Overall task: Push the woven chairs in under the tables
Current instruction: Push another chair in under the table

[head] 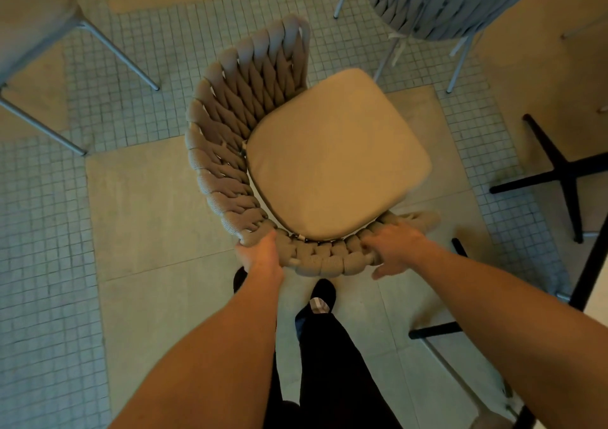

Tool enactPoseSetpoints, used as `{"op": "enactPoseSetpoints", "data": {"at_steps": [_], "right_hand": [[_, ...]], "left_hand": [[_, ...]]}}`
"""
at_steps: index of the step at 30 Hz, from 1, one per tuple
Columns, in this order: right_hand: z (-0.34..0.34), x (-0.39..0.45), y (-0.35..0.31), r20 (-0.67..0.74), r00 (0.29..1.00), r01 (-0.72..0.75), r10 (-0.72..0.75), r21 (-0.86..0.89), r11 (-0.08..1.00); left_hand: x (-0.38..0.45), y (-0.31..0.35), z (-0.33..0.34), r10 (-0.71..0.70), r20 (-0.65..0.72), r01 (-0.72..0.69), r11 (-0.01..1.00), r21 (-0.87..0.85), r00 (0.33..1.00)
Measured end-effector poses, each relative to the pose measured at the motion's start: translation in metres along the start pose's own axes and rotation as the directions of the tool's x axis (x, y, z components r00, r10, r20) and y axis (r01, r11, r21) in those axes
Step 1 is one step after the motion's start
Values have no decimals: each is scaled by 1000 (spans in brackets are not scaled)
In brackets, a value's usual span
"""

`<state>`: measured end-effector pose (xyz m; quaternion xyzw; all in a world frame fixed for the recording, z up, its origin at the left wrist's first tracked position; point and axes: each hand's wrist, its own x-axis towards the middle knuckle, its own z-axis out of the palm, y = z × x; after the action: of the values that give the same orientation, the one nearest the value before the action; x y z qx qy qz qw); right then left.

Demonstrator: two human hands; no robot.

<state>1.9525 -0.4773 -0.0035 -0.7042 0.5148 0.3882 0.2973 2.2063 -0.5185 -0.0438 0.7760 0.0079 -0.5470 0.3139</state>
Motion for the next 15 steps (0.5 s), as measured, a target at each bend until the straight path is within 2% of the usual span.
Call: {"op": "enactPoseSetpoints", "data": {"at_steps": [3,7,10,15], "right_hand": [[1,-6,24,1,997,-79,79,-18,997],[3,-10,51,41,979,-199,198,15,980],[0,-11,59,51,979,-197,195,34,980],[-7,-12,56,59,984,-168,167,19,986]], "left_hand": [[-11,-20,6,-66,2,66,996,-67,998],[-28,-42,11,-51,-3,51,995,-85,999],[-27,-45,13,-44,-21,42,993,-109,999],[-23,-46,15,24,-52,-25,1000,-14,998]]}}
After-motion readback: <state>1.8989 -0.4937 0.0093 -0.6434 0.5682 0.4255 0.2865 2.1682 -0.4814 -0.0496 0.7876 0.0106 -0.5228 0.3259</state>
